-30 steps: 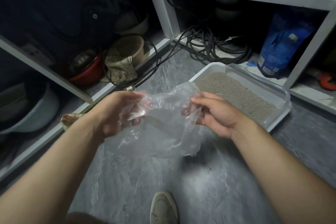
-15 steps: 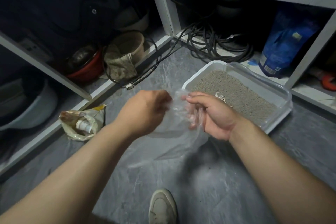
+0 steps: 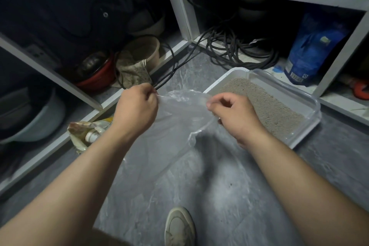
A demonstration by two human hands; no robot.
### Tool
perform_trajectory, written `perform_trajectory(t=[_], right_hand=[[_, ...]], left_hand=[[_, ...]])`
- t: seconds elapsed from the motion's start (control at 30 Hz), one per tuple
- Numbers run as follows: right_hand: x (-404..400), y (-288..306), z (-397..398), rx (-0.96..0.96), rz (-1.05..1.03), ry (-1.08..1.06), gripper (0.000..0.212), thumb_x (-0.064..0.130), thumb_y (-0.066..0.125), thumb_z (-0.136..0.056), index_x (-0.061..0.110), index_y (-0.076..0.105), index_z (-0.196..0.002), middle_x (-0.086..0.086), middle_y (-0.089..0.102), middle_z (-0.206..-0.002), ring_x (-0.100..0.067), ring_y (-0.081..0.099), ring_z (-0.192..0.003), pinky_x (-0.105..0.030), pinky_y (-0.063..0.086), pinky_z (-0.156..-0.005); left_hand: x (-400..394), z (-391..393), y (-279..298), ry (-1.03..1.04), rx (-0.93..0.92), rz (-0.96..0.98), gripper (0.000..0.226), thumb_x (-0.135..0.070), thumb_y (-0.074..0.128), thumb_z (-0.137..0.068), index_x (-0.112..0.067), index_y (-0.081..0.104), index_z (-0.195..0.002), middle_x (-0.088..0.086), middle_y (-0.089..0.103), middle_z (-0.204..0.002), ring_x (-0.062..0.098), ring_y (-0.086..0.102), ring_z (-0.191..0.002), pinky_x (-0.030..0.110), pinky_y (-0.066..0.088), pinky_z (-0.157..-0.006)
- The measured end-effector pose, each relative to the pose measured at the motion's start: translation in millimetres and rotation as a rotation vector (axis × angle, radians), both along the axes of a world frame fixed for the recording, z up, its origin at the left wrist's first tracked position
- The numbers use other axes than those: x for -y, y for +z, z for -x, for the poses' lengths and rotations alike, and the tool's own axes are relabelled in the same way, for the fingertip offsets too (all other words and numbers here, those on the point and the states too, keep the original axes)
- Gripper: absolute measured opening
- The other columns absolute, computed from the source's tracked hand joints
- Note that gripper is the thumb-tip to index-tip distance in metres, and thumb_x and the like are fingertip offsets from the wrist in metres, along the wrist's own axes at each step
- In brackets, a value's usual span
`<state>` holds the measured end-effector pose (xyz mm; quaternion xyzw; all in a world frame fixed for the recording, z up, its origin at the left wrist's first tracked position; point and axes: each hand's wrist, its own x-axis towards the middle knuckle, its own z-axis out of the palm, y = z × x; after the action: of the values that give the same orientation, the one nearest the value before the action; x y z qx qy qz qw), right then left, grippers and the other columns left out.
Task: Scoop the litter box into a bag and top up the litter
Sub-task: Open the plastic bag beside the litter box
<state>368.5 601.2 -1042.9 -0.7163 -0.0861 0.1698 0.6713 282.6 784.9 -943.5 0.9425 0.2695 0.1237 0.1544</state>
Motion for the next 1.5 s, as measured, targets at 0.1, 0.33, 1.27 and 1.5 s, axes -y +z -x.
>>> perform_trajectory(t=[0.1, 0.33, 1.27, 1.5], right_hand=[[6, 5, -2, -0.444, -0.316, 0.141, 0.012, 0.010, 0.056, -0.099, 0.012, 0.068, -0.097, -0.007, 0.072, -0.075, -0.019, 0.069, -0.074, -0.039, 0.047, -0.078], [7, 11, 2, -0.735, -0.539, 0.267, 0.019, 0.006, 0.046, -0.100, 0.004, 0.062, -0.109, -0.012, 0.067, -0.081, -0.024, 0.065, -0.066, -0.041, 0.060, -0.064], [-12, 14, 17, -0.223, 0.064, 0.044, 0.043, 0.045, 0.081, -0.078, 0.014, 0.063, -0.101, 0.002, 0.067, -0.089, -0.010, 0.059, -0.075, -0.026, 0.043, -0.062], [-32, -2, 44, -0.573, -0.195, 0.331, 0.005, 0.016, 0.062, -0.094, 0.016, 0.067, -0.093, -0.008, 0.075, -0.100, -0.020, 0.065, -0.093, -0.037, 0.046, -0.080]], left_hand=[[-3, 1, 4, 0.009, -0.005, 0.005, 0.023, -0.016, 0.049, -0.095, -0.015, 0.069, -0.082, 0.002, 0.068, -0.080, 0.025, 0.062, -0.076, 0.039, 0.052, -0.069], [12, 8, 10, -0.456, -0.178, -0.046, 0.062, -0.043, 0.043, -0.082, -0.024, 0.050, -0.140, -0.005, 0.051, -0.149, 0.012, 0.040, -0.142, 0.051, 0.017, -0.125], [0, -5, -19, -0.371, -0.024, 0.299, 0.005, -0.020, 0.072, -0.096, -0.018, 0.074, -0.100, -0.008, 0.071, -0.083, 0.002, 0.060, -0.064, 0.017, 0.050, -0.060], [8, -6, -19, -0.323, 0.007, 0.390, 0.004, -0.020, 0.068, -0.098, -0.020, 0.072, -0.098, -0.009, 0.069, -0.082, 0.007, 0.061, -0.063, 0.027, 0.052, -0.060]])
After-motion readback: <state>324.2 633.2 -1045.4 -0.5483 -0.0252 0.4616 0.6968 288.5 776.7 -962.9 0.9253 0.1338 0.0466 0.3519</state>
